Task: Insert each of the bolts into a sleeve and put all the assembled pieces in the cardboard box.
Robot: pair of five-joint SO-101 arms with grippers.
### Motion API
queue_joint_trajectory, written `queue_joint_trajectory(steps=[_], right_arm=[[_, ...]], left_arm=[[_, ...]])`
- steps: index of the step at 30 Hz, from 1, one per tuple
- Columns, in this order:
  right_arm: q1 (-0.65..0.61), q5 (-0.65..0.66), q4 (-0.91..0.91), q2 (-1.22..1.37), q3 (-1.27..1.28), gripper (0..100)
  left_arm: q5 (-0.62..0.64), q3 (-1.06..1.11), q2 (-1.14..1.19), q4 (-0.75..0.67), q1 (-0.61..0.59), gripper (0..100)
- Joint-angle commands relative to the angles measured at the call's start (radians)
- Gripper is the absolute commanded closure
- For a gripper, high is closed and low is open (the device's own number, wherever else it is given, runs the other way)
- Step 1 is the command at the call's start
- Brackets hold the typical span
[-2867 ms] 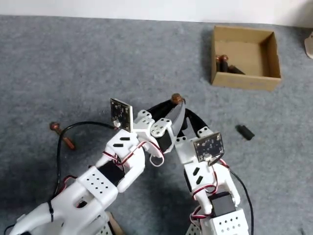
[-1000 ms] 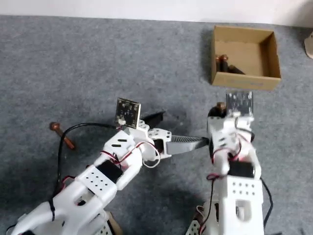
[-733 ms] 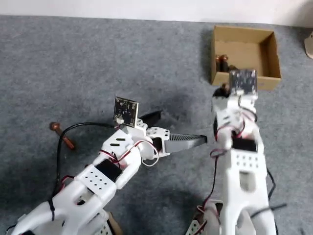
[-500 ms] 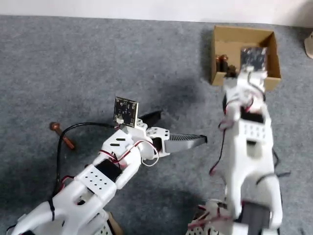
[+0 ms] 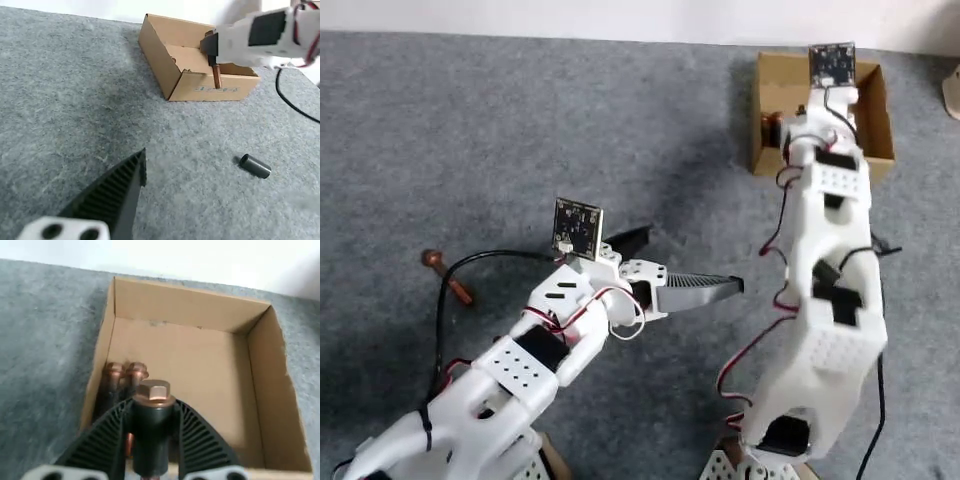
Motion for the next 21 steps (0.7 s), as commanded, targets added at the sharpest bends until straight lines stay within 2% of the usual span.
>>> queue_joint_trajectory(steps=[1, 7, 12, 21], right_arm=[[-0.021, 0.014, 0.065, 0.101, -0.335, 99.4], [-0.039, 0.009, 0.228, 0.377, -0.806, 99.4], [-0.082, 0.011, 0.289, 0.552, -1.112, 99.4], [-0.067, 0.008, 0.295, 0.687, -1.190, 99.4]], left_arm=[[-0.002, -0.042, -0.002, 0.002, -0.005, 41], [-0.002, -0.041, -0.002, 0.002, -0.005, 41], [-0.003, -0.041, -0.002, 0.002, -0.005, 41], [-0.003, -0.041, -0.002, 0.002, -0.005, 41]])
